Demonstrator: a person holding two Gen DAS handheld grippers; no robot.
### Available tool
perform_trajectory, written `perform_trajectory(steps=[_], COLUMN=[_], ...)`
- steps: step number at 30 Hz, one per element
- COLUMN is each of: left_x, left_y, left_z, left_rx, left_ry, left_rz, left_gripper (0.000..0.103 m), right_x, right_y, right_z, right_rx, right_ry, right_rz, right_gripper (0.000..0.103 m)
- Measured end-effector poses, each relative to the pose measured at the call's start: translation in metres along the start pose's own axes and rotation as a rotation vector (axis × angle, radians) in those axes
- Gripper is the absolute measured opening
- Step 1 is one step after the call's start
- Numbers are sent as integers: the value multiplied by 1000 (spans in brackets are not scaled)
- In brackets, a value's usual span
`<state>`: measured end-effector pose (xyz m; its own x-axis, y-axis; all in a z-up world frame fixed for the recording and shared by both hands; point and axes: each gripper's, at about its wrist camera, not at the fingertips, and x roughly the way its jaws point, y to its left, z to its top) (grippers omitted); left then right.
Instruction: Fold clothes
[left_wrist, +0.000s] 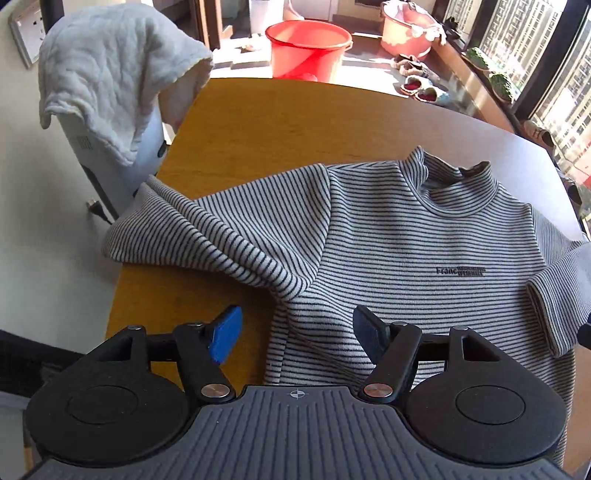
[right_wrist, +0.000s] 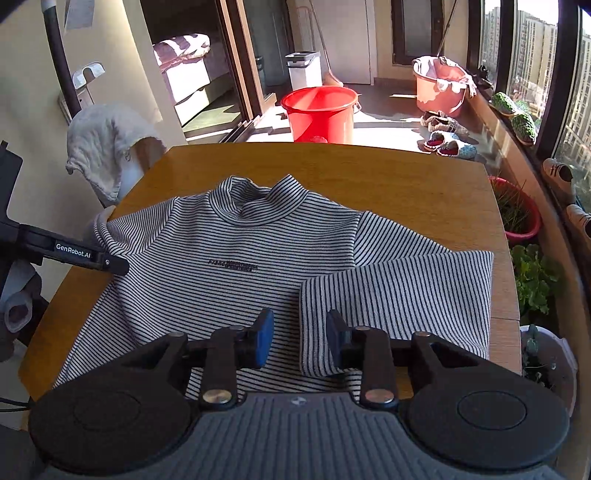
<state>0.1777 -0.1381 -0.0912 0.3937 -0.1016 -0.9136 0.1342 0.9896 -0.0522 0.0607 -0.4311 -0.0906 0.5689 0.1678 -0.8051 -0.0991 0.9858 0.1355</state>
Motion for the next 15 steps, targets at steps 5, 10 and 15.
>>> perform_trajectory(steps=[5, 10, 15], left_x=[17, 37, 55], left_y=[-7, -26, -41], left_z=[9, 36, 69], left_rx=[18, 75, 83], left_ry=[21, -9, -56], left_rz=[-15, -22, -28], left_gripper=[59, 58, 61], right_x=[37, 60, 84], right_y=[21, 10, -6], right_z=[-15, -1, 30], right_rx=[-56, -42, -124], right_ry=[64, 40, -5], right_rz=[-23, -65, -106], right_gripper=[33, 31, 31])
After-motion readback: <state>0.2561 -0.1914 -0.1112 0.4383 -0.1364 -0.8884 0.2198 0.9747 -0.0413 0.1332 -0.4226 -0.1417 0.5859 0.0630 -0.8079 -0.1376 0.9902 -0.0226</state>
